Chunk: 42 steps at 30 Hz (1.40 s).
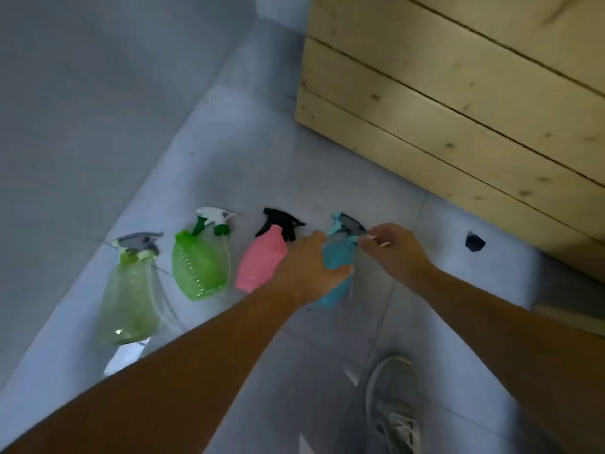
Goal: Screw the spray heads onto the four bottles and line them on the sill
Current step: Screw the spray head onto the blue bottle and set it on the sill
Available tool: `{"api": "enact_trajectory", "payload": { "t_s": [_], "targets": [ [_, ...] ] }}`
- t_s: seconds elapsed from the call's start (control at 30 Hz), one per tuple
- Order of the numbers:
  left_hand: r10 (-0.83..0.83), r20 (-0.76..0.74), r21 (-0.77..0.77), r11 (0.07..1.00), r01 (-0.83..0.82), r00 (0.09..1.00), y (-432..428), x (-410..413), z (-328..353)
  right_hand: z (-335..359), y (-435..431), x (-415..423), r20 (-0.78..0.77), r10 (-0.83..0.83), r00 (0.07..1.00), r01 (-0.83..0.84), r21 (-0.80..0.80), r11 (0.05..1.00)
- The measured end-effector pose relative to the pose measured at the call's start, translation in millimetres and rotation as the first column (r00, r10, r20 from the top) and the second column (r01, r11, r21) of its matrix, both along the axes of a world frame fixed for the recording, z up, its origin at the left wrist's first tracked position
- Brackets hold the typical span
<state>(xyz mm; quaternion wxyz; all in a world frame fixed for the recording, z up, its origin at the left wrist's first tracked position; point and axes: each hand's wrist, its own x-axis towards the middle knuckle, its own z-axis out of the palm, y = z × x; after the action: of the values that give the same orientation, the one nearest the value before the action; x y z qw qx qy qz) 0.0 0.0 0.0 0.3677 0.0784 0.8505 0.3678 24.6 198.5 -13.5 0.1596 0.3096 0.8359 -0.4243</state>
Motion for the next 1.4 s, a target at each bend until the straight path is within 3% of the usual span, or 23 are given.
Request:
{"api": "enact_trajectory", "payload": {
  "t_s": [0.1,0.37,0.83,1.0,1.4],
  "targets": [
    [-0.069,-0.081,-0.073,0.995,0.063,0.994,10.7,-2.6,-16.5,-23.7,9.0,-14.0,0.009,0.006,1.000,-0.007,0.036,0.999],
    [-0.091,-0.083,-0.170,0.983,0.076,0.992,26.1,0.8,-38.7,-65.0,21.0,-45.8,0.038,0.017,0.999,-0.020,0.084,0.996],
    [0.039,-0.066,-0.052,0.998,-0.042,0.997,30.1,12.3,-45.9,-63.7,15.5,-59.6,0.115,0.276,0.954,-0.292,0.164,0.942],
    [0.094,-0.059,-0.010,0.995,-0.095,0.994,27.0,20.2,-46.7,-59.1,14.2,-56.8,0.061,0.260,0.964,-0.267,0.206,0.941],
    [0.150,-0.031,0.007,0.989,-0.150,0.988,14.9,24.6,-50.6,-58.7,16.5,-63.0,0.156,0.274,0.949,-0.300,0.177,0.937]
  ]
}}
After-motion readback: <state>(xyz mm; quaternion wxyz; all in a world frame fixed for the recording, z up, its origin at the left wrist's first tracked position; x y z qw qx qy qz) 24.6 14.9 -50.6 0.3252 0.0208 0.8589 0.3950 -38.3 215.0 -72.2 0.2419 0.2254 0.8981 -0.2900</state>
